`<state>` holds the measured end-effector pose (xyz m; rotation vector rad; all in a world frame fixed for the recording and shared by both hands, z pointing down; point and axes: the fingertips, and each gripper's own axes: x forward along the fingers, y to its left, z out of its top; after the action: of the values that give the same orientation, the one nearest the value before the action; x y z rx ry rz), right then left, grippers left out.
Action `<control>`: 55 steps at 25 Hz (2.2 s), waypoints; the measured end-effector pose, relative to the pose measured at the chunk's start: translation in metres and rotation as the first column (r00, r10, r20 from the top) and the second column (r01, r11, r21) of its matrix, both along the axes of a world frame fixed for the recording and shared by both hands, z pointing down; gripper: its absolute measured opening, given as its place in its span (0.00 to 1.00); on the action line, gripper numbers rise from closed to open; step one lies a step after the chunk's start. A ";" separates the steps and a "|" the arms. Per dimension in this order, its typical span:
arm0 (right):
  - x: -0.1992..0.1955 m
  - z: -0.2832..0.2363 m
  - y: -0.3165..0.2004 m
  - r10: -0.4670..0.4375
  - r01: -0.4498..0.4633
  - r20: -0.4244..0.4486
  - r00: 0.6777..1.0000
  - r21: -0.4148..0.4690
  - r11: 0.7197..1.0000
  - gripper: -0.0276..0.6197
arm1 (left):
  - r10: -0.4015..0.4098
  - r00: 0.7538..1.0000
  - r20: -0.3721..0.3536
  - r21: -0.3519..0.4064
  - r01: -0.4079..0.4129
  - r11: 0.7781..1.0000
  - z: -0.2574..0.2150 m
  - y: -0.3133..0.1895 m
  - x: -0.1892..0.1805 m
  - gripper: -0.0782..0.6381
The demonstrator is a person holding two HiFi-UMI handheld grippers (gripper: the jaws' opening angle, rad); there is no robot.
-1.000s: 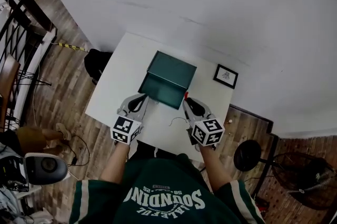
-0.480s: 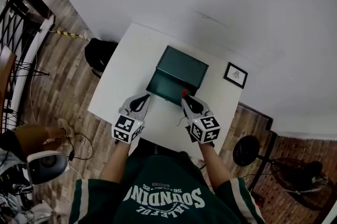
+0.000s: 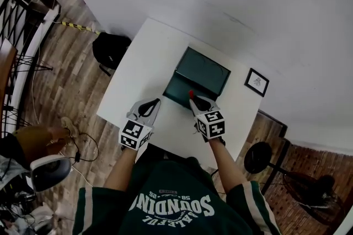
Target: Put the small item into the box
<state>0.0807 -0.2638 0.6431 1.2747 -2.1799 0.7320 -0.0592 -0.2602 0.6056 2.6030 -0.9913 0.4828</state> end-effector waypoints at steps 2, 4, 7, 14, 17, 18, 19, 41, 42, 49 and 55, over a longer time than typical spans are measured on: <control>-0.002 0.011 -0.009 -0.018 0.017 -0.025 1.000 -0.030 0.999 0.14 | 0.002 1.000 0.003 -0.007 -0.002 1.000 0.003 -0.001 -0.003 0.18; -0.005 0.023 -0.016 -0.037 0.033 -0.050 0.998 -0.070 0.997 0.14 | 0.004 1.000 0.005 -0.013 -0.004 1.000 0.005 -0.003 -0.007 0.18; -0.011 0.046 -0.023 -0.080 0.067 -0.087 0.993 -0.147 0.987 0.14 | 0.005 1.000 0.010 -0.026 -0.005 1.000 0.008 -0.007 -0.013 0.18; -0.012 0.090 -0.031 -0.109 0.061 -0.172 0.979 -0.261 0.963 0.14 | -0.003 1.000 0.013 -0.044 0.003 0.999 0.015 -0.011 -0.025 0.18; -0.012 0.103 -0.030 -0.120 0.055 -0.198 0.973 -0.305 0.951 0.14 | 0.002 1.000 0.015 -0.040 -0.002 0.999 0.016 -0.011 -0.029 0.18; -0.011 0.106 -0.029 -0.122 0.052 -0.205 0.971 -0.317 0.947 0.14 | 0.001 1.000 0.014 -0.040 0.000 0.999 0.015 -0.011 -0.030 0.18; -0.010 0.109 -0.028 -0.123 0.049 -0.210 0.970 -0.326 0.944 0.14 | -0.002 1.000 0.013 -0.041 0.002 0.999 0.016 -0.011 -0.031 0.18; 0.007 0.014 -0.015 0.035 -0.036 -0.032 0.999 -0.043 0.998 0.05 | 0.073 0.997 -0.008 0.036 -0.073 0.997 -0.014 -0.019 0.010 0.18; 0.012 0.004 -0.013 0.053 -0.053 -0.015 0.998 -0.013 0.999 0.05 | 0.082 0.997 -0.006 0.044 -0.082 0.996 -0.017 -0.019 0.015 0.18; 0.058 -0.056 0.007 0.141 -0.148 0.059 0.988 0.146 0.978 0.05 | 0.104 0.994 -0.022 0.088 -0.101 0.991 -0.039 -0.025 0.041 0.18; 0.095 -0.101 0.020 0.217 -0.236 0.103 0.971 0.240 0.942 0.05 | 0.166 0.986 -0.011 0.119 -0.164 0.979 -0.053 -0.021 0.069 0.18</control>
<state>0.1761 -0.2437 0.5422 1.6742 -2.2657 0.6119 0.0103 -0.2811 0.5523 2.8046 -0.8236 0.4479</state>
